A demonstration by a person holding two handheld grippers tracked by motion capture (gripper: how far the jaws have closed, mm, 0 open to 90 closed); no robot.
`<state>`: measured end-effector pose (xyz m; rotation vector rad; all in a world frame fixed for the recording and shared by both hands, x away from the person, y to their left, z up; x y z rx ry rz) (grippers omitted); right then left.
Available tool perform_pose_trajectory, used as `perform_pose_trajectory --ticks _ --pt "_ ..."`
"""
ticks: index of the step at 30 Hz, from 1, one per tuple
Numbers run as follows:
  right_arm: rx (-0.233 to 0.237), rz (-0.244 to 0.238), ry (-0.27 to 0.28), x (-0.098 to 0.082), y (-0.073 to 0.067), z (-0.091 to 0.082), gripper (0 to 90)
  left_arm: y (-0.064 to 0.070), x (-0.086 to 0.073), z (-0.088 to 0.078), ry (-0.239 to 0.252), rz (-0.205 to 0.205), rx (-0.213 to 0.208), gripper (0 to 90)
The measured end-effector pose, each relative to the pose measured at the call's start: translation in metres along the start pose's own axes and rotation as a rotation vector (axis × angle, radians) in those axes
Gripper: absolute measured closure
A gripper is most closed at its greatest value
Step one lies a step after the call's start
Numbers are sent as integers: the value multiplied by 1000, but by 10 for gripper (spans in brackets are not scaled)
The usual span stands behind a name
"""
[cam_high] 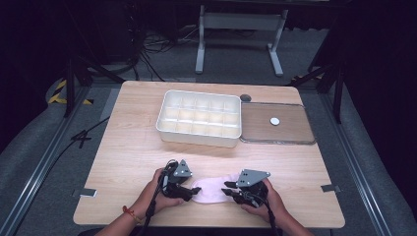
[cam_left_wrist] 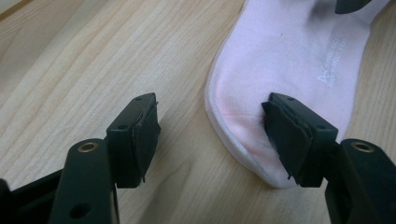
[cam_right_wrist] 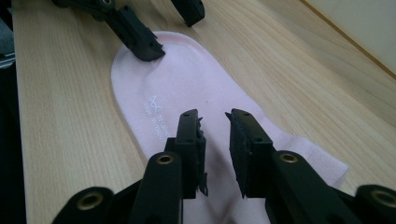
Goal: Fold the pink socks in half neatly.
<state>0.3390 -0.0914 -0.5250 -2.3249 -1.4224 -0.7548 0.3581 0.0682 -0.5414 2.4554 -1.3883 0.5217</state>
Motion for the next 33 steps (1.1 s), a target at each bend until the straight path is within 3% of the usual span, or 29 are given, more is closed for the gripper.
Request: perform_pose_trajectory --ticks 4,9,11,16,20,25,33 --pt "19 -20 -55 0 -4 15 780 -4 0 -1 -10 -2 0 351" --pt "37 -3 -44 1 -4 17 784 -8 1 -2 -32 -18 4 391" --pt "22 -15 -38 0 -5 17 783 -8 3 -2 -48 -20 12 400" --pt "5 -23 -35 0 -6 17 783 -3 3 -3 -52 -24 -14 549" --pt "11 -22 -30 0 -6 17 783 2 4 -3 -38 -30 -59 699" --pt "13 -26 -25 0 -5 17 783 3 3 -3 -25 -37 -82 781" --pt "15 -23 -30 1 -4 18 783 4 5 -4 -3 -56 -75 819"
Point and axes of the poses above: each handheld gripper's, and its own axes: z roughly forward along the jaws, x roughly out of its top, y roughly to its right, the point moved 9 cm from there along z, roughly forward along the jaws, and after that the axes turned 14 degrees about -y, right-handed, at the moved point
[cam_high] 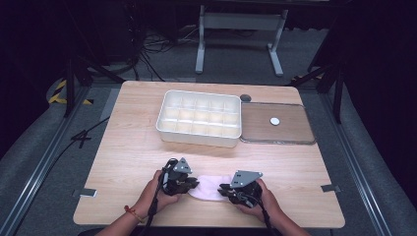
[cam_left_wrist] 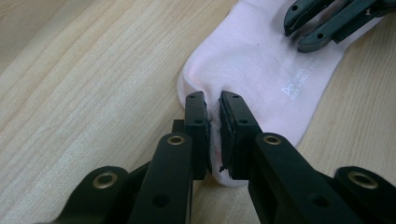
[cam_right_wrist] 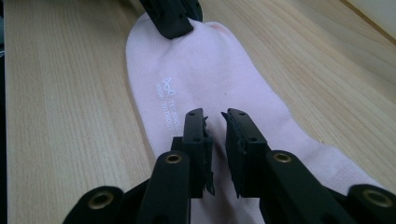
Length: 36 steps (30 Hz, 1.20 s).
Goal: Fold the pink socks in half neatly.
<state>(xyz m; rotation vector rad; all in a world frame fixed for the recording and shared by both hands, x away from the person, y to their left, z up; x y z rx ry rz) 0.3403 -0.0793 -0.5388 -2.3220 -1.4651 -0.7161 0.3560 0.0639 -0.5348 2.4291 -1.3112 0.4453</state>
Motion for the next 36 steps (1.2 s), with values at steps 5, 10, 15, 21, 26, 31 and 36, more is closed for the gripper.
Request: perform_pose_trajectory --ticks 5,10,15,21,26,31,36 --pt "5 -3 -5 1 1 1 783 0 2 -5 25 -2 -16 820" --pt "22 -21 -30 8 2 4 783 -1 4 -10 54 -13 -34 820" --pt "33 -19 -32 13 4 8 783 -1 6 -17 93 -18 -46 821" --pt "34 -16 -28 21 2 13 783 -2 12 -24 140 -21 -61 819" --pt "35 -4 -25 22 1 14 783 -1 15 -25 147 -2 -67 820" --pt "35 4 -21 23 1 15 783 3 26 -25 153 15 -74 821" --pt "45 17 -9 23 2 14 725 8 33 -23 143 33 -70 821"
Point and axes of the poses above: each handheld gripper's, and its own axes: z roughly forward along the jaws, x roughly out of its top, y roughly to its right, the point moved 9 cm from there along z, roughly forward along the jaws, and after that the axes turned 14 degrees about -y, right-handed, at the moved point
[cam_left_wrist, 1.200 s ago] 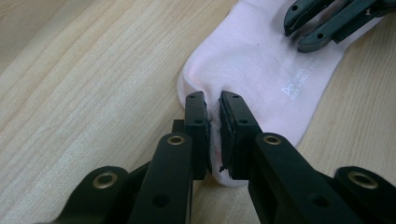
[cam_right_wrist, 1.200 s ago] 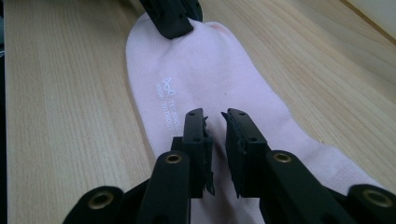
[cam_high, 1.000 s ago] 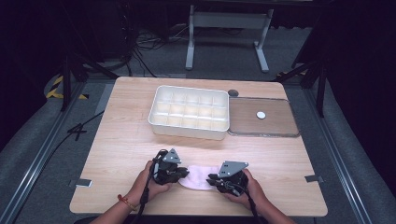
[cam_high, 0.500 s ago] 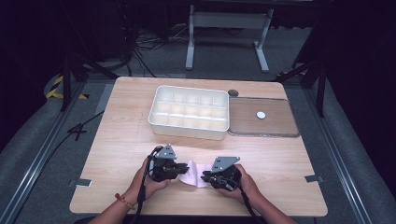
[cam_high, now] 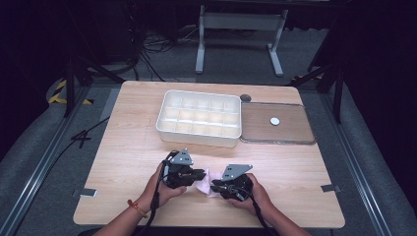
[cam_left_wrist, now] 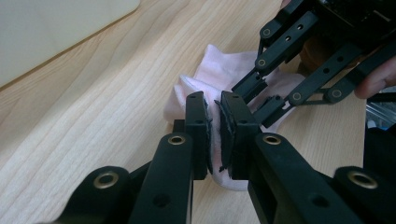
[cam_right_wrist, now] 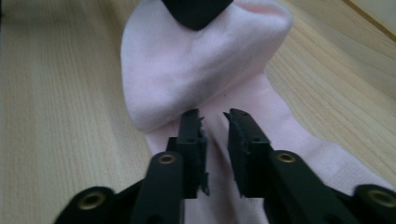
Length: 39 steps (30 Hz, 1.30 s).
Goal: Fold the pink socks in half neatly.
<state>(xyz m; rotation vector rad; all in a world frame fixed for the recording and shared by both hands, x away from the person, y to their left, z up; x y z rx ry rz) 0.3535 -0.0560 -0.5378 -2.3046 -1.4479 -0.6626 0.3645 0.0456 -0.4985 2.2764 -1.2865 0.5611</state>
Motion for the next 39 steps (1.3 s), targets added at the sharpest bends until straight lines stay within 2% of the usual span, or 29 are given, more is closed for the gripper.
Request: perform_pose_trajectory --ticks 1,3,6,9,11,13,17,20,26,39 --pt "8 2 5 0 1 -2 691 0 0 1 -3 0 6 821" --pt "0 5 39 1 5 -13 697 0 -1 0 -10 1 9 821" --pt "-27 68 112 1 24 -42 714 -2 -3 -1 -6 3 8 822" --pt "-65 107 118 -7 41 -54 721 -3 -3 0 -10 -1 11 822" --pt "-80 104 86 -15 44 -54 721 -2 -2 0 -10 9 14 822" --pt "-84 74 52 -22 40 -50 718 -1 -1 1 -14 19 16 822" --pt "-84 49 1 -31 35 -42 724 -1 0 3 -32 31 18 821" --pt "-86 52 -28 -36 36 -36 729 -1 3 4 -26 35 14 821" --pt "-80 56 -32 -38 38 -31 724 4 13 11 -42 84 23 822" --pt "-67 61 -24 -37 36 -30 731 8 24 15 -44 111 21 834"
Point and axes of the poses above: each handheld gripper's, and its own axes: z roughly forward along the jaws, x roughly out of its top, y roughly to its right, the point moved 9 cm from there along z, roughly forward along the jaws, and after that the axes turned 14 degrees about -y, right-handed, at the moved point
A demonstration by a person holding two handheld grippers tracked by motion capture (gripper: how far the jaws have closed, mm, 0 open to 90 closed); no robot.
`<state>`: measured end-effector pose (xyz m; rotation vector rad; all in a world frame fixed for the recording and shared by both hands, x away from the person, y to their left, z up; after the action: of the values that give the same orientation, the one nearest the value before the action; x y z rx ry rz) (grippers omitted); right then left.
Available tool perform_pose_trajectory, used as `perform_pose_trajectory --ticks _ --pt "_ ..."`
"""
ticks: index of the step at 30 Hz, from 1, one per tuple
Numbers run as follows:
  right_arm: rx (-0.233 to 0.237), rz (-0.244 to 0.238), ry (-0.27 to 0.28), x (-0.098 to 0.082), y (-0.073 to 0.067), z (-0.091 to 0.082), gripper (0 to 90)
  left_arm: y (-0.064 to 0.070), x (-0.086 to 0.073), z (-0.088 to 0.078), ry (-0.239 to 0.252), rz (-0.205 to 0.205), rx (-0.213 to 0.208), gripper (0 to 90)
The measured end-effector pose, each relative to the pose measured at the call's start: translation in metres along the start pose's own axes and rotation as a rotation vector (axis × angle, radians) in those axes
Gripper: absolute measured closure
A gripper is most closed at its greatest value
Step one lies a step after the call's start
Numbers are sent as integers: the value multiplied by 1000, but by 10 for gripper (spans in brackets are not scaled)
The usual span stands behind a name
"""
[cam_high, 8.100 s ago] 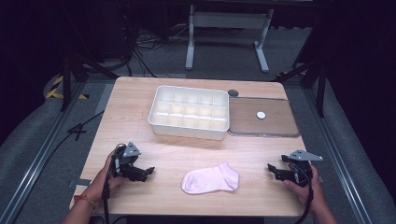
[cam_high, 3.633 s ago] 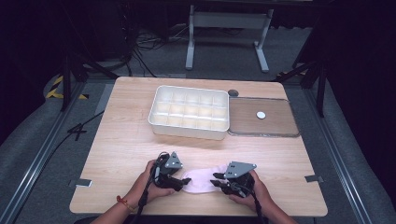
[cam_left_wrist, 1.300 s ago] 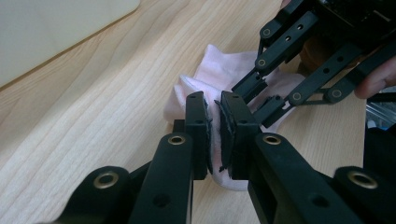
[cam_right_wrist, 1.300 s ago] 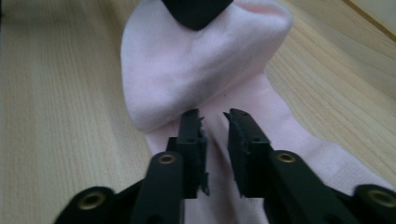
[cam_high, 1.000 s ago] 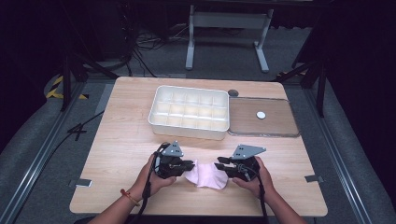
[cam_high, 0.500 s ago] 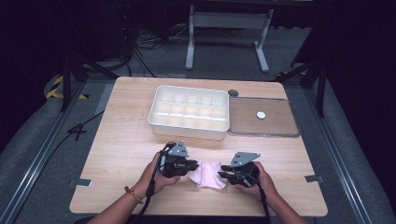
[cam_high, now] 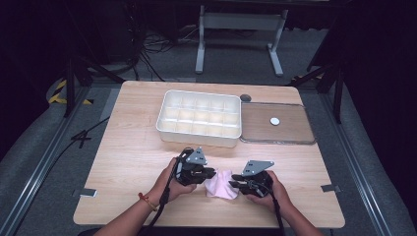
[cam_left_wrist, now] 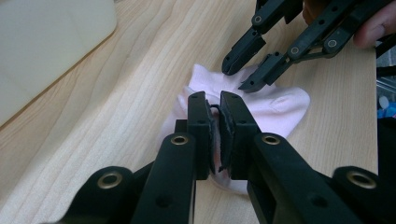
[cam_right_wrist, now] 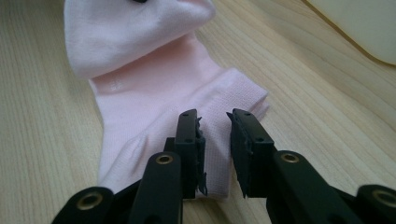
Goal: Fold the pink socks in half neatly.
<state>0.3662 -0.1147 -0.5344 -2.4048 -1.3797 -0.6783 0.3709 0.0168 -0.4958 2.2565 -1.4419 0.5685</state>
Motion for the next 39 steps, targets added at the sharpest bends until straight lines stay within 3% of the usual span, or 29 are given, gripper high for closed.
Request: perform_pose_trajectory --ticks 8,19,26,32,39 --pt "-3 7 12 0 -1 1 725 1 1 1 10 3 8 840" --pt "-10 11 17 1 -2 2 728 5 3 7 -20 23 2 840" --pt "-14 12 24 3 -3 3 712 10 9 15 -49 66 6 840" --pt "-9 28 59 3 4 -9 734 10 8 15 -46 66 11 840" --pt "-6 28 16 -6 9 -8 764 11 9 18 -64 74 21 838"
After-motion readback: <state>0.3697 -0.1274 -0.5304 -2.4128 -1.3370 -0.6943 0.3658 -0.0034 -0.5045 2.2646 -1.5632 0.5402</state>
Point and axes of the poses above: each handheld gripper's, and its own axes: z roughly forward along the jaws, x roughly out of its top, y roughly to its right, the point moved 9 cm from there along z, roughly forward along the jaws, and after that the axes turned 14 degrees about -y, right-handed, at the moved point
